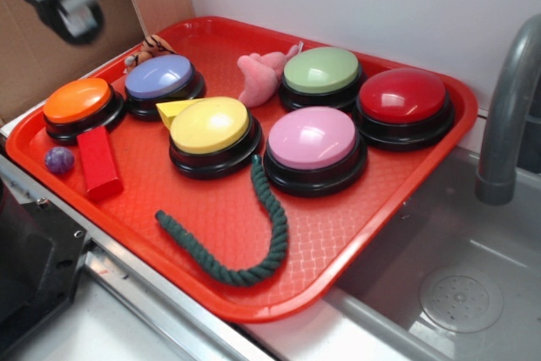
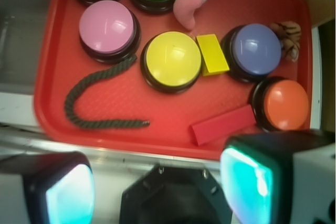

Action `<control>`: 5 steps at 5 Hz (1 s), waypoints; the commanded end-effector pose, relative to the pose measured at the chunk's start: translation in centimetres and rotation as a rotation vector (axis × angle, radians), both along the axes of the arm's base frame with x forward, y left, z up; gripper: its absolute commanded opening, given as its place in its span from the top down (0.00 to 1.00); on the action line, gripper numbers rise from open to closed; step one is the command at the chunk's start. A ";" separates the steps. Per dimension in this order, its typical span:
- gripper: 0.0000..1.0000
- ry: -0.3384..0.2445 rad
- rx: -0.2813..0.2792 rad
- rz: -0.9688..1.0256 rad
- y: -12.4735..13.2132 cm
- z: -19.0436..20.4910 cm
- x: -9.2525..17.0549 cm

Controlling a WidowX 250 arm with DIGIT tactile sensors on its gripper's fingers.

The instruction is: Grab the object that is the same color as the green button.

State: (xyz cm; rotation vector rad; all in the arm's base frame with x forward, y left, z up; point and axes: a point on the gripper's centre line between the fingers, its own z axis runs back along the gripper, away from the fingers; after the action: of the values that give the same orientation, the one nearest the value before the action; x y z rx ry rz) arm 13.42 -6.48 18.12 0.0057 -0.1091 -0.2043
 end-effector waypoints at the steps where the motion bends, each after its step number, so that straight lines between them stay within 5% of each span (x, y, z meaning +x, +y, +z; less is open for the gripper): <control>1: 0.00 -0.013 0.008 0.144 -5.6 -5.4 1.4; 5: 0.00 0.124 0.013 0.316 -8.2 -14.4 5.3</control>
State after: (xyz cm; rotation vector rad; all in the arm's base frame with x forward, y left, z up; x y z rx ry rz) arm 17.60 -14.12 2.93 0.0589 0.0543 0.1105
